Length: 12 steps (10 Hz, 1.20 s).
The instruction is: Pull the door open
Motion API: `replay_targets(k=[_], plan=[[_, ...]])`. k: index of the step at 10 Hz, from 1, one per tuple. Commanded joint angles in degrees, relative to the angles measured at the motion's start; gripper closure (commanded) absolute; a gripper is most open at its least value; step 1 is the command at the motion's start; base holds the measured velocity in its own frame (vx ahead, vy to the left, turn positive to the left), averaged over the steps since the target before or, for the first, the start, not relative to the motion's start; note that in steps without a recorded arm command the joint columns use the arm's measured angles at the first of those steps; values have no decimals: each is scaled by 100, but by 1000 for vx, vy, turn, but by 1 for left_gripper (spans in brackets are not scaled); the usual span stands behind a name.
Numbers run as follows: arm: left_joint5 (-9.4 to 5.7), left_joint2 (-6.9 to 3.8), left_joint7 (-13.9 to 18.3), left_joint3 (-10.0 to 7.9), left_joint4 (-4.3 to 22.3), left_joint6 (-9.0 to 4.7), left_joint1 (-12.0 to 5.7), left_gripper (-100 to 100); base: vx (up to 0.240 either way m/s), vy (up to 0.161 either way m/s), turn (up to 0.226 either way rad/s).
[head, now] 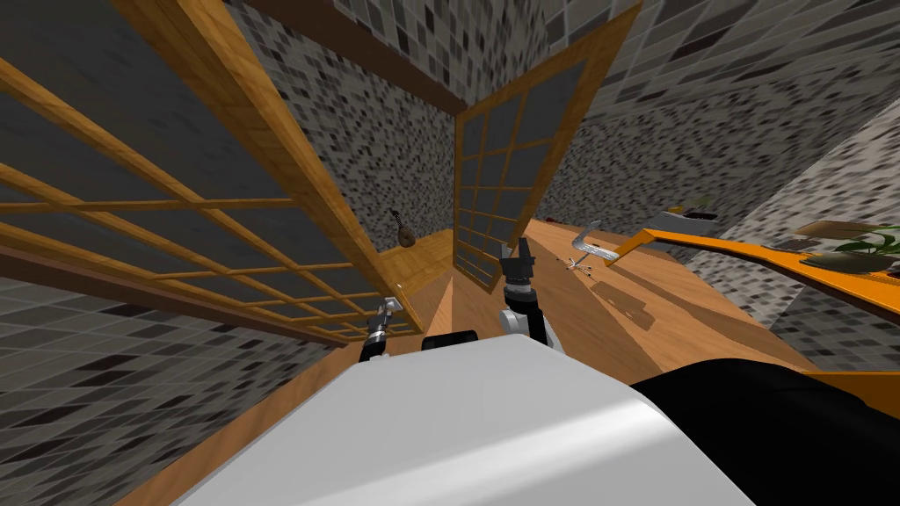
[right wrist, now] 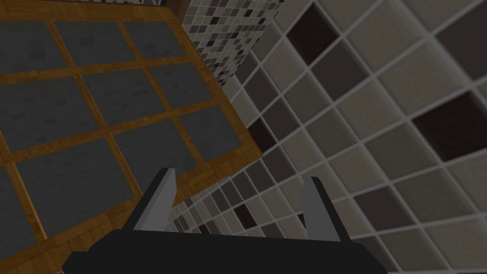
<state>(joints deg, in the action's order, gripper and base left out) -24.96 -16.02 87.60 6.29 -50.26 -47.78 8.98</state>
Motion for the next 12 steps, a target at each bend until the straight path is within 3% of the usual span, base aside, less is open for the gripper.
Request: replay_targets(k=[1, 2, 7, 8, 12], plan=[[0, 0, 0, 0, 0, 0, 0, -100, 36, -4, 55], [0, 0, 0, 0, 0, 0, 0, 100, -9, 18, -22], [0, 0, 0, 0, 0, 0, 0, 100, -4, -1, -5], [63, -70, 109, 118, -34, -49, 45, -100, -117, 36, -135], [165, -160, 266, 311, -86, -126, 111, -100, -174, 36, -69]])
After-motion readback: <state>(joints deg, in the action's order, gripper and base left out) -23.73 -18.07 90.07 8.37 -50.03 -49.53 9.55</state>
